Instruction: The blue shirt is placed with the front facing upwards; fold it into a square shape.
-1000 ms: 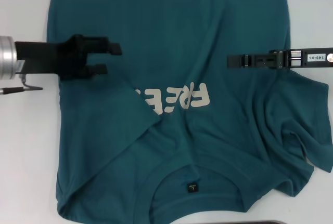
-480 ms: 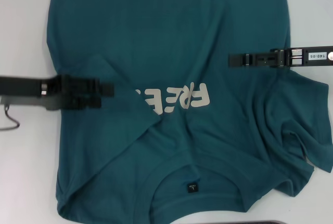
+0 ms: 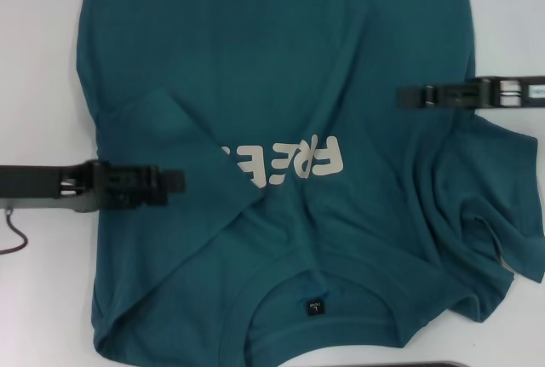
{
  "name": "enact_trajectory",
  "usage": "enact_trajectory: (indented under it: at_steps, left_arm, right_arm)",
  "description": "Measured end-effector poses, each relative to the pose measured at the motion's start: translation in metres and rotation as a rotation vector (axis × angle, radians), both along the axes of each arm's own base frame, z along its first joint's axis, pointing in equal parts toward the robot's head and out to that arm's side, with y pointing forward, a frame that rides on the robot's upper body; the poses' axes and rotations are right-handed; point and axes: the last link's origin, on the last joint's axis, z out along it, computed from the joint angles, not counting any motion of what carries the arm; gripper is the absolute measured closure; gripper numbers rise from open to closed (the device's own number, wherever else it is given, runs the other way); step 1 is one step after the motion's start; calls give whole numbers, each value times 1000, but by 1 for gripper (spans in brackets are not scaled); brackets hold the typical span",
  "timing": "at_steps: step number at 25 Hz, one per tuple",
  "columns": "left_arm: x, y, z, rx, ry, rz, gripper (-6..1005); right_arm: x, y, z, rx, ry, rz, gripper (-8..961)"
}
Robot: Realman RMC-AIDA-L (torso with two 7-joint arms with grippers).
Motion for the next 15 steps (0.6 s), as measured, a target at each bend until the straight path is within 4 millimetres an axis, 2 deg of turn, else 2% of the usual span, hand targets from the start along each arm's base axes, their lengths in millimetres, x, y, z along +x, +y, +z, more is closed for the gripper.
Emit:
enact_trajectory:
  at_steps: [9,15]
  left_arm:
    - [-15,-4,27,119,-123,121,276]
    - [-15,-3,27,116,-126,147,276]
  right_arm:
    - [42,-37,51,-95,-39,-172,19]
    - [59,-50,64,-197,-185,-262,19]
